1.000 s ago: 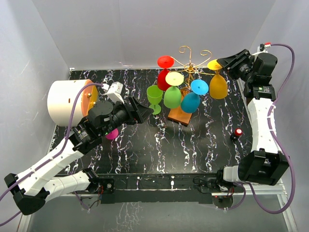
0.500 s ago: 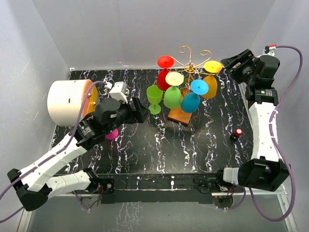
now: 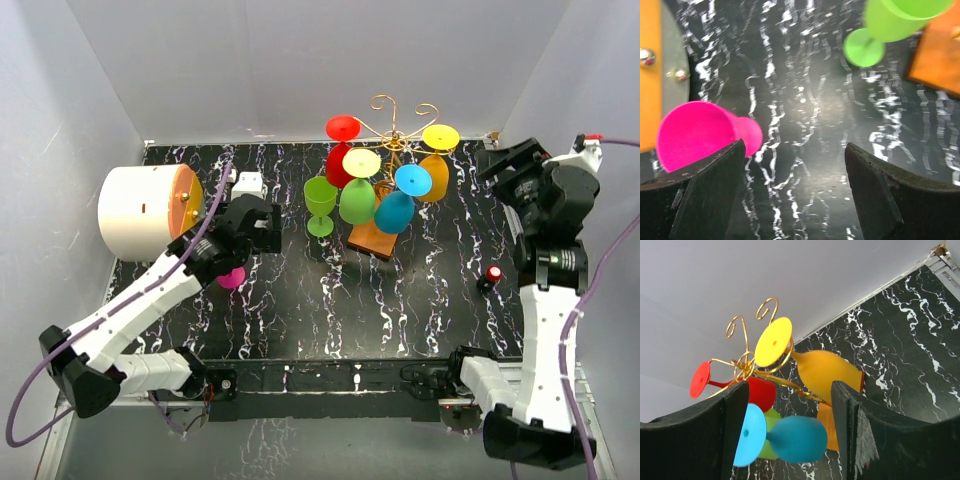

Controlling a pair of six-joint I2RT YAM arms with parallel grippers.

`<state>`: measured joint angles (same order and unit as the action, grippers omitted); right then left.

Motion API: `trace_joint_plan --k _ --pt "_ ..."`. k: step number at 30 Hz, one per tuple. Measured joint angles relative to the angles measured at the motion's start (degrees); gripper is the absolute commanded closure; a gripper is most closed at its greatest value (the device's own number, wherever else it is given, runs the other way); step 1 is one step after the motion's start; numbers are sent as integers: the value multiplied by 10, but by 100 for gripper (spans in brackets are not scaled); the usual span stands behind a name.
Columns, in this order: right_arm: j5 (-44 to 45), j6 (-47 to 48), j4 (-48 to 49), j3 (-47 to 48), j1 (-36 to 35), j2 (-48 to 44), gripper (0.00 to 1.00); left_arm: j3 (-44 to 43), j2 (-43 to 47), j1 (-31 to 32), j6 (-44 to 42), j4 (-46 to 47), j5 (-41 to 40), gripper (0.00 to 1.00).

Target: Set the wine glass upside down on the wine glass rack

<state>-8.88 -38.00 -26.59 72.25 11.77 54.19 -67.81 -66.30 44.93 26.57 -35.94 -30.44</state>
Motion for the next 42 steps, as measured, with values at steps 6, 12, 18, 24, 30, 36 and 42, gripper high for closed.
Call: trace_joint_plan --k 6,12,18,24,30,36,42 --pt "14 4 -21 -49 0 -60 38 24 -37 -93 -22 -31 4 39" --pt "30 4 -54 -90 -5 -84 40 24 -45 -173 -28 -31 49 46" --pt "31 -7 -89 -139 -13 -126 47 26 -71 -199 -27 -31 97 56" --pt "-17 -14 -86 -158 -17 -128 48 26 -78 -201 -27 -31 127 65" --pt "-51 -16 -73 -158 -22 -123 47 33 -101 -201 -28 -32 151 76" --pt "-125 10 -37 -155 -31 -123 48 33 -109 -201 -31 -33 155 100" --pt "-211 76 -9 -108 -69 -120 43 21 -109 -201 -38 -52 150 100"
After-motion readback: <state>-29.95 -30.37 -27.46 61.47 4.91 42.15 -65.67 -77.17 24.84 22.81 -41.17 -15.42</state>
